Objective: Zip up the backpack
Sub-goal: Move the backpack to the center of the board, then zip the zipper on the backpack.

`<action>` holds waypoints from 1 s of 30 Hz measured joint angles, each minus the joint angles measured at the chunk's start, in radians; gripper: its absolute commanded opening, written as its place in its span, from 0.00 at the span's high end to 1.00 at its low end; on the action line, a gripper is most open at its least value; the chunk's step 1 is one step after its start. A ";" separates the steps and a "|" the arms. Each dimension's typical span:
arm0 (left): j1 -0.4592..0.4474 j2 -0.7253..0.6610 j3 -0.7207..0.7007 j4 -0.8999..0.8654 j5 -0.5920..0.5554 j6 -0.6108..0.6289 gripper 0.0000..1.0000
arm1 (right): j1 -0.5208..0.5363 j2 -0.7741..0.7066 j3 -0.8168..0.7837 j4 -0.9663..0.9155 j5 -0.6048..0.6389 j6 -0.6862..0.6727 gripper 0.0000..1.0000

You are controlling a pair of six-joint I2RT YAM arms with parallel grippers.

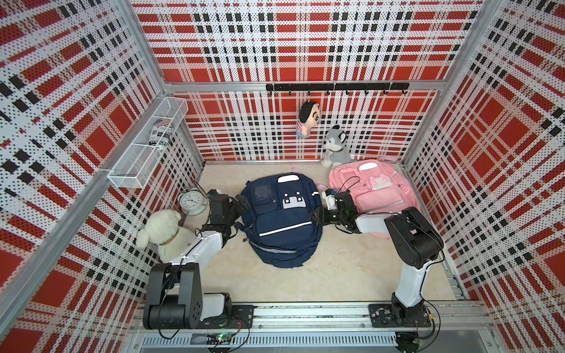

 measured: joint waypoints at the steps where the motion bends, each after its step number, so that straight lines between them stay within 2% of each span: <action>1: 0.000 0.010 0.003 0.004 0.002 -0.001 0.07 | -0.011 -0.001 0.004 -0.009 0.001 -0.007 0.49; 7: 0.005 0.136 0.004 0.055 0.049 -0.020 0.10 | -0.038 -0.003 0.033 -0.058 0.005 -0.047 0.49; 16: 0.005 0.264 0.004 0.169 0.150 -0.075 0.23 | -0.033 -0.103 -0.045 -0.055 -0.041 -0.027 0.48; 23: 0.005 0.286 -0.016 0.246 0.190 -0.106 0.26 | -0.002 -0.220 -0.090 -0.046 -0.044 0.012 0.48; 30: 0.007 0.286 -0.084 0.263 0.192 -0.111 0.27 | 0.033 -0.382 -0.151 -0.051 0.035 0.042 0.48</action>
